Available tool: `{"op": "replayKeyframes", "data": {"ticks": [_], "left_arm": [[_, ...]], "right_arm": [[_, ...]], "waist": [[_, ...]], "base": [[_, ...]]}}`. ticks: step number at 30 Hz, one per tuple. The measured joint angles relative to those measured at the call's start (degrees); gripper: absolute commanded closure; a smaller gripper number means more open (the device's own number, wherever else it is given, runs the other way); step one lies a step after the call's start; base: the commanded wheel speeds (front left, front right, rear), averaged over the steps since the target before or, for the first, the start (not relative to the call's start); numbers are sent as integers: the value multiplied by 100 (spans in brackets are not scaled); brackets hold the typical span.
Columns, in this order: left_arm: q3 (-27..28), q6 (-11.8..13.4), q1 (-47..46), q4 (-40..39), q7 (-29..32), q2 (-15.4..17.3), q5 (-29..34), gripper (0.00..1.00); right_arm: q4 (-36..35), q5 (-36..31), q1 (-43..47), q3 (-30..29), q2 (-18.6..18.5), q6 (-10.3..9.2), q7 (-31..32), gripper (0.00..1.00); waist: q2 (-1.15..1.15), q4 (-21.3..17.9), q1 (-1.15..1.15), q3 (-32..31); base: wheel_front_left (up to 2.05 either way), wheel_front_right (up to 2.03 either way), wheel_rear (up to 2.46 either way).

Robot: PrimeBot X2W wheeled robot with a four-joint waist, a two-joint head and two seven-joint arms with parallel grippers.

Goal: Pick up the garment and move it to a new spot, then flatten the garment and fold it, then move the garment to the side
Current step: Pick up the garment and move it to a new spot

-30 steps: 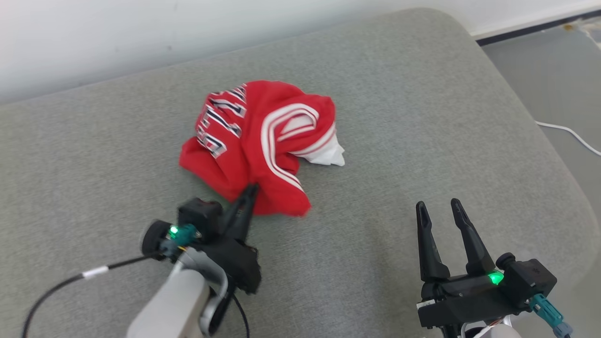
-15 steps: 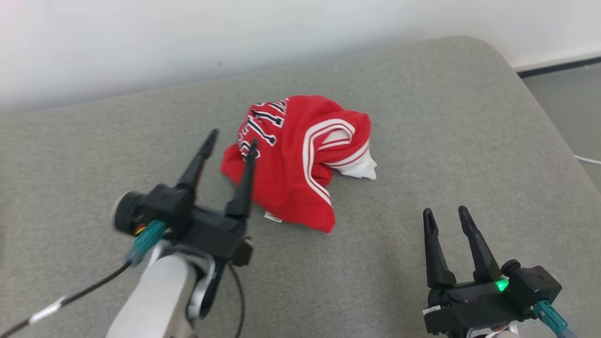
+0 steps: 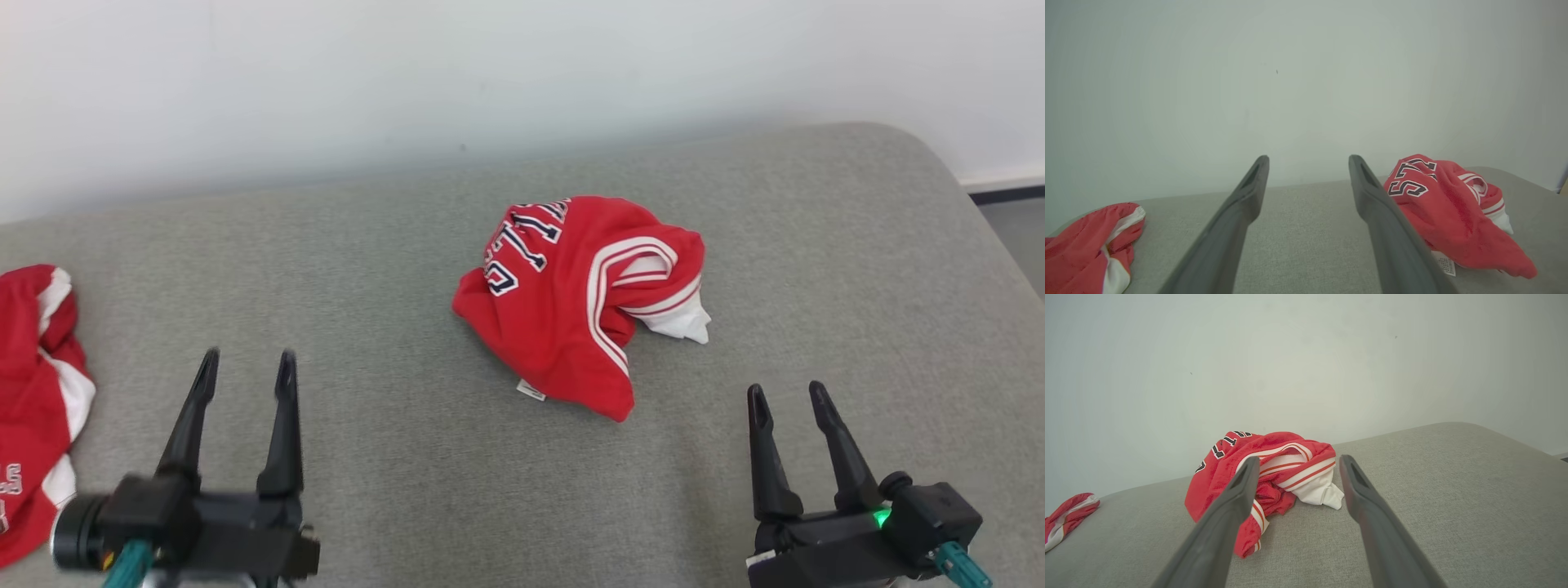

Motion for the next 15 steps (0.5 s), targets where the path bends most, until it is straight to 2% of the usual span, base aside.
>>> {"op": "replayKeyframes", "data": {"ticks": [7, 15], "left_arm": [[477, -26, 838, -27, 0, -357, 319, 0], [932, 8, 1345, 62, 0, -714, 649, 0]], "right_arm": [[85, -89, 152, -2, 0, 0, 0, 0], [222, -214, 377, -8, 3, 0, 0, 0]], "waist": [[0, 210, 0, -160], [0, 342, 0, -342]], "base": [[0, 0, 0], [0, 0, 0]]}}
